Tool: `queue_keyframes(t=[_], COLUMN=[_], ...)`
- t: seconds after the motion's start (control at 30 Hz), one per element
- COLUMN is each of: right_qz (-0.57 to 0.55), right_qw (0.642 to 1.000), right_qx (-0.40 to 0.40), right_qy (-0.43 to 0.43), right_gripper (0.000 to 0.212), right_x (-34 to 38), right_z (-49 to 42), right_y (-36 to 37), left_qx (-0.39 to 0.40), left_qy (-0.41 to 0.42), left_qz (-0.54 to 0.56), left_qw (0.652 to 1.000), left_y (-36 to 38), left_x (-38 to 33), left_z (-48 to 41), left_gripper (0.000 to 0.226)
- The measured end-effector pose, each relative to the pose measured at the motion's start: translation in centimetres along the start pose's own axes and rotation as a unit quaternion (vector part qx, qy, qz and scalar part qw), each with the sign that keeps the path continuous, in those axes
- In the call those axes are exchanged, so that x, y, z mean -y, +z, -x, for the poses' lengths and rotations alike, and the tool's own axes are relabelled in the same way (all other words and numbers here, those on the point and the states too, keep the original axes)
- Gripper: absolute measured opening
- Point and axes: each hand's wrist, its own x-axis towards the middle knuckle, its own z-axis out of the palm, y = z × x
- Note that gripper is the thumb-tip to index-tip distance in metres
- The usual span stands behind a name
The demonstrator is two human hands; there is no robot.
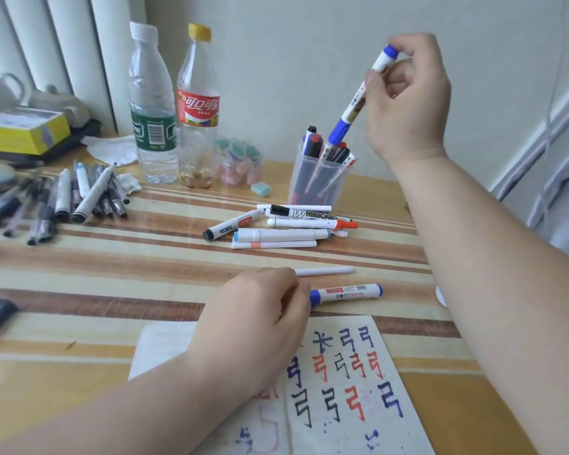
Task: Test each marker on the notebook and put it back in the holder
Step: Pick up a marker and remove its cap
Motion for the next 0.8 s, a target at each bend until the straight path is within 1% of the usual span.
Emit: queue_keyframes(t=[0.1, 0.2, 0.33, 0.4, 0.53, 0.57, 0.7, 0.8], right_qz=[-0.004, 0.009, 0.017, 0.031, 0.107, 0.112, 0.127, 0.186], right_qw=[1.0, 1.0, 0.999, 0.997, 0.974, 0.97, 0.969, 0.949], right_qx=[-0.008, 0.011, 0.032, 0.058, 0.175, 0.188, 0.176, 0.207], right_qy=[-0.013, 0.002, 0.027, 0.045, 0.096, 0.101, 0.122, 0.146], right_gripper=[0.02, 0.024, 0.024, 0.024, 0.015, 0.013, 0.006, 0.016], right_x=[-0.6, -1.2, -1.3, -1.5, -2.1, -2.1, -1.8, -1.5], right_z=[0.6, 1.2, 1.1, 0.9, 1.7, 2.0, 2.2, 2.3], right_y=[-0.4, 0.0, 0.7, 1.2, 2.6, 2.8, 2.7, 2.2], left_qx=[-0.002, 0.002, 0.013, 0.017, 0.025, 0.025, 0.029, 0.035], left_qy=[0.002, 0.003, -0.002, -0.005, -0.013, -0.013, -0.017, -0.021], left_qz=[-0.009, -0.009, -0.014, -0.015, -0.018, -0.018, -0.018, -0.021], left_qw=[1.0, 1.0, 1.0, 1.0, 0.999, 0.999, 0.999, 0.999], left_y=[0.0, -0.1, -0.1, -0.2, -0.3, -0.3, -0.3, -0.3], left_x=[-0.1, -0.1, -0.1, -0.1, -0.2, -0.2, -0.3, -0.2], left_z=[0.0, 0.0, 0.0, 0.0, 0.0, 0.0, 0.0, 0.0], left_gripper=[0.04, 0.04, 0.041, 0.041, 0.039, 0.039, 0.039, 0.038])
